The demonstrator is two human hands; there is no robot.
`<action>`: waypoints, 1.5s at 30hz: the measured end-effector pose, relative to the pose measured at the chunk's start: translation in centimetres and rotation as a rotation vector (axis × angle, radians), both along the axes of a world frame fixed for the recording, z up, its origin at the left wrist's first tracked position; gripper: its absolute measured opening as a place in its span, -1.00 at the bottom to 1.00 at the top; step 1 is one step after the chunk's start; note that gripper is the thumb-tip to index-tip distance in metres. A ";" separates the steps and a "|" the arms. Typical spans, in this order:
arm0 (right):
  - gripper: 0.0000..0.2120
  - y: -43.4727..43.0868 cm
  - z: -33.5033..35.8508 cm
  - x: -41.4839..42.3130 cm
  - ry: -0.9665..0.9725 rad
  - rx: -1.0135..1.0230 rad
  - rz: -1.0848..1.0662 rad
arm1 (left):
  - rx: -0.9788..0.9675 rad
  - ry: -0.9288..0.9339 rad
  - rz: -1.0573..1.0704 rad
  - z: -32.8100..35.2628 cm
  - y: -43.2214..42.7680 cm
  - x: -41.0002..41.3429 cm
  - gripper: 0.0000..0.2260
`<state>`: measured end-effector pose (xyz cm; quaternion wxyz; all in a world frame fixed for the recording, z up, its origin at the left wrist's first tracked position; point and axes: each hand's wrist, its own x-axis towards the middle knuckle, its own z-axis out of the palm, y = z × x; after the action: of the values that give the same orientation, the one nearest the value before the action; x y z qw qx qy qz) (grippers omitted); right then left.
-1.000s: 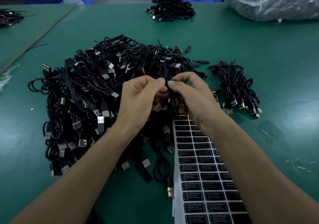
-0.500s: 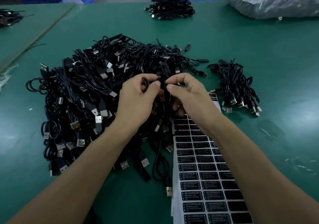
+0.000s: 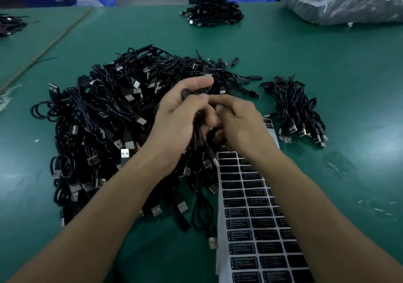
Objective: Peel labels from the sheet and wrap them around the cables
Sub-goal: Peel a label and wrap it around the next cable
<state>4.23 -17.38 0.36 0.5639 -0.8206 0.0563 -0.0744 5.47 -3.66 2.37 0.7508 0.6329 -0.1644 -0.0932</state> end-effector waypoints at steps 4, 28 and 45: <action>-0.70 -1.2 0.6 -1.5 0.087 0.509 -0.059 | 0.209 0.024 -0.294 -0.2 0.2 -0.4 -0.58; -0.87 -3.9 -1.2 -3.5 -0.038 0.471 0.068 | 0.500 0.079 -0.260 -0.1 0.0 -0.3 -0.78; -0.58 -6.2 -3.5 -3.2 0.045 -0.882 -0.050 | 1.322 -0.864 0.182 -3.3 -3.5 -0.8 -0.66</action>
<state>1.04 -23.53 -3.13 0.1563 -0.9825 0.0513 -0.0872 4.72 -7.13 -0.92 0.0940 0.9385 -0.2994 0.1442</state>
